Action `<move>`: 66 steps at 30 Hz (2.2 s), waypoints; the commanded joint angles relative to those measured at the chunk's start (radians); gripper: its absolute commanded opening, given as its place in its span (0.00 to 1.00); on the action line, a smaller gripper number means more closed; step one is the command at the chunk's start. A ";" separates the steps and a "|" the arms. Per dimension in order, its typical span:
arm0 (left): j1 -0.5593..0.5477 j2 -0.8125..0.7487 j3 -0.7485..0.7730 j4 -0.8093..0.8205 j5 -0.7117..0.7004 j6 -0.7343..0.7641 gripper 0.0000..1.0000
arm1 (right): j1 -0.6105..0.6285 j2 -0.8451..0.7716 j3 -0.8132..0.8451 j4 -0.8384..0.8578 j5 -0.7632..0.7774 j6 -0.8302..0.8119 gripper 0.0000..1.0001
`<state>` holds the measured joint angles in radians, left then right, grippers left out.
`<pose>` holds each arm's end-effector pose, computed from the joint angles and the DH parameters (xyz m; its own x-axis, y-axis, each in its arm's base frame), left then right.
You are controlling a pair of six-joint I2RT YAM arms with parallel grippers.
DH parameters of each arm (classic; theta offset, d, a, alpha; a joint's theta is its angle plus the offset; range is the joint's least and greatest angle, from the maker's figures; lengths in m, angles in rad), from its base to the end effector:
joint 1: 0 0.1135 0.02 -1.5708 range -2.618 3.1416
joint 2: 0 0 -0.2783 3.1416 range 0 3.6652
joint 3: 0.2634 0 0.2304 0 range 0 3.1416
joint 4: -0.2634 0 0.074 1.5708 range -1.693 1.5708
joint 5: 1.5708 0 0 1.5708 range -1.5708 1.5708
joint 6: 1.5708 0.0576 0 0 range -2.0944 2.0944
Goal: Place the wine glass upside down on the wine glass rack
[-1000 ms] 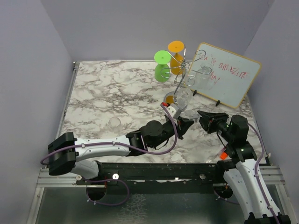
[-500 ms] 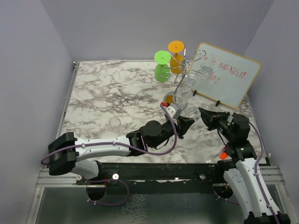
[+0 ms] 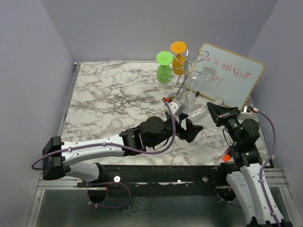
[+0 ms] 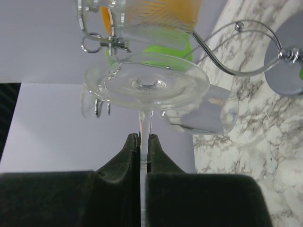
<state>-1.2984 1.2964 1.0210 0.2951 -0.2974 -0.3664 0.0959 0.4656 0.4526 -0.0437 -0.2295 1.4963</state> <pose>0.0980 -0.2883 0.3812 -0.2967 -0.2110 -0.9314 0.7880 0.4968 -0.3636 0.1226 0.0250 0.2882 -0.3226 0.9445 -0.0614 0.0325 0.0759 0.9966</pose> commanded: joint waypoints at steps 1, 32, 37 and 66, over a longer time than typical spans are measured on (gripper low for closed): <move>-0.002 -0.049 0.077 -0.185 -0.020 -0.009 0.88 | 0.004 -0.064 0.021 0.079 0.033 -0.214 0.01; 0.107 -0.172 0.112 -0.160 0.267 -0.056 0.99 | 0.004 -0.036 0.047 0.704 -0.584 -0.759 0.01; 0.194 -0.144 0.115 -0.107 0.428 -0.125 0.99 | 0.004 0.000 0.066 0.737 -0.651 -0.745 0.01; 0.323 -0.279 0.166 -0.415 -0.333 -0.066 0.98 | 0.070 0.192 0.150 0.601 -0.561 -0.889 0.01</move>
<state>-0.9813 1.0225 1.1259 -0.0261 -0.4324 -0.4210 0.1200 0.6376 0.5404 0.4965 -0.8490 0.5964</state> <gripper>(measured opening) 0.981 0.046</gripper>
